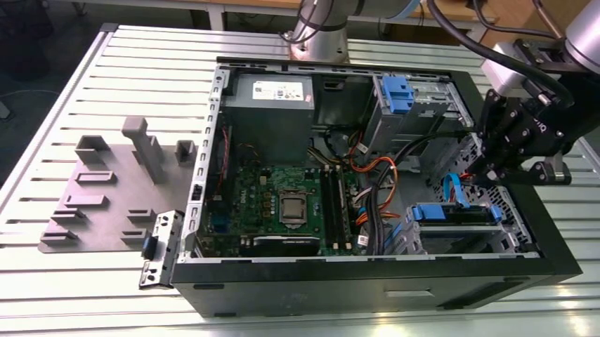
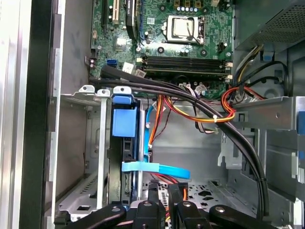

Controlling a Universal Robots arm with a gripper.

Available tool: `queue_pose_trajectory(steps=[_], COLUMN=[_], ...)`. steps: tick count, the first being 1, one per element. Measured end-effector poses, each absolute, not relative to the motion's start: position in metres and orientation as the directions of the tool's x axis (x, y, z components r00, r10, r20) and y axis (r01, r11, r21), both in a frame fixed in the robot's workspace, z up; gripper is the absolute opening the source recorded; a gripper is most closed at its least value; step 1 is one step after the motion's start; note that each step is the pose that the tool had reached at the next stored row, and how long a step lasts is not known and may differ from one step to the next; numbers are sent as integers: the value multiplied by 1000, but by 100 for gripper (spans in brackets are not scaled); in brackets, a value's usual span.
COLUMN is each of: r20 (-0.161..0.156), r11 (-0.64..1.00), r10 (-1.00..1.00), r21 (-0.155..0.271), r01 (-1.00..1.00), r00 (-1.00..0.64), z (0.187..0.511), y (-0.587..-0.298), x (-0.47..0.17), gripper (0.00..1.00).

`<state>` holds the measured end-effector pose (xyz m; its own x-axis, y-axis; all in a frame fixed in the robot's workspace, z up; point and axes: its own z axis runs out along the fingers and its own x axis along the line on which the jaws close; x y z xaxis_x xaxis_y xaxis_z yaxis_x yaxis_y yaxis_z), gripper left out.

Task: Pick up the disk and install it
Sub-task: 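Insert the second disk wire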

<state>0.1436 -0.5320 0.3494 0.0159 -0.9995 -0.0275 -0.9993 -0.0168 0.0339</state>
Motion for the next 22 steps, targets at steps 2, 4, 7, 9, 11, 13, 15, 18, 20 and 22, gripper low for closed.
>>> queue_pose_trajectory(steps=[2,4,7,9,11,13,15,18,20,22], r20=[-28,-28,-28,-28,-27,-28,-28,-28,-28,-27], r11=[-17,-17,-17,-17,-17,-17,-17,-17,-17,-17], r10=[-999,-999,-999,-999,-999,-999,-999,-999,-999,-999], r21=[34,34,34,34,34,35,35,36,36,36], r01=[-999,-999,-999,-999,-999,-999,-999,-999,-999,-999], r00=[16,16,16,16,16,16,16,16,16,16], z=[349,348,347,347,346,346,345,344,344,344], y=[-532,-532,-532,-532,-532,-532,-532,-532,-532,-532], x=[145,147,150,152,154,157,161,166,167,167], gripper=[24,24,24,24,24,24,24,24,24,24])
